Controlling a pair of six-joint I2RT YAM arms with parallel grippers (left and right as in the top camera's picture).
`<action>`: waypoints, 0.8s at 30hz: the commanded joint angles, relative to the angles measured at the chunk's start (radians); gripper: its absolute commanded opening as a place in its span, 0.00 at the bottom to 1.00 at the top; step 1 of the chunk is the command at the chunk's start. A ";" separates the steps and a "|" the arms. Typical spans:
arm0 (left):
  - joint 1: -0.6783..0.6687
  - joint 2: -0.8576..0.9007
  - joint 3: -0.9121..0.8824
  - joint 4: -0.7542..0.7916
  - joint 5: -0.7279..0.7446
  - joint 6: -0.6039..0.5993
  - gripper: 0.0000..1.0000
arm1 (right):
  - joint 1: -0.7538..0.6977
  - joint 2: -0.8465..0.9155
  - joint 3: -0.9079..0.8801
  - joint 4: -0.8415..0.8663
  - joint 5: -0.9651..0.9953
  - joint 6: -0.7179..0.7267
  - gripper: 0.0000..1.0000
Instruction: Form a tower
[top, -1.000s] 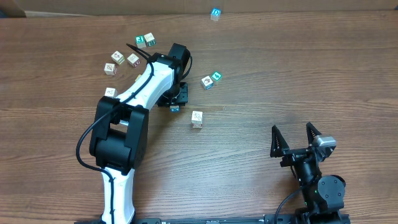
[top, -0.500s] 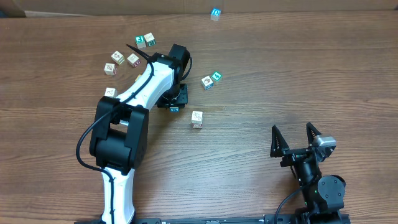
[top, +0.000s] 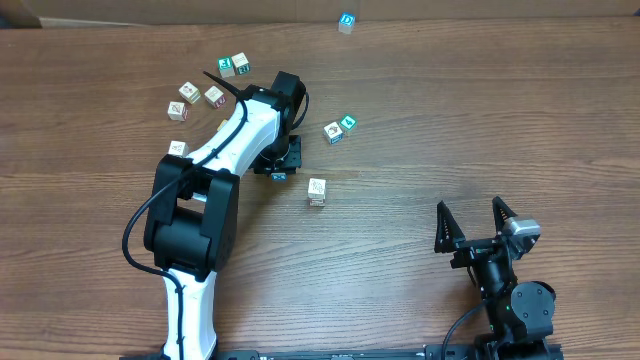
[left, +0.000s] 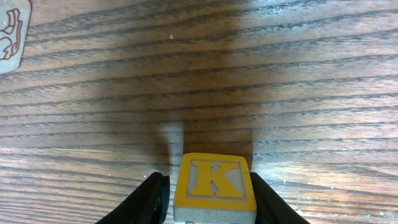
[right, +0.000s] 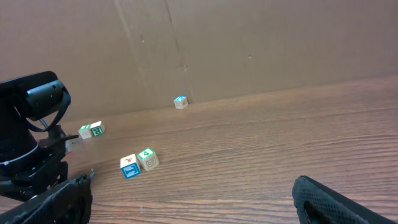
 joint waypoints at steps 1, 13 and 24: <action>0.001 0.011 0.014 -0.002 0.009 -0.014 0.36 | -0.003 -0.012 -0.010 0.006 0.000 0.005 1.00; 0.002 0.011 0.015 0.002 0.009 -0.013 0.33 | -0.003 -0.012 -0.010 0.006 0.000 0.005 1.00; 0.002 0.011 0.061 -0.034 0.013 -0.013 0.34 | -0.003 -0.012 -0.010 0.006 0.000 0.005 1.00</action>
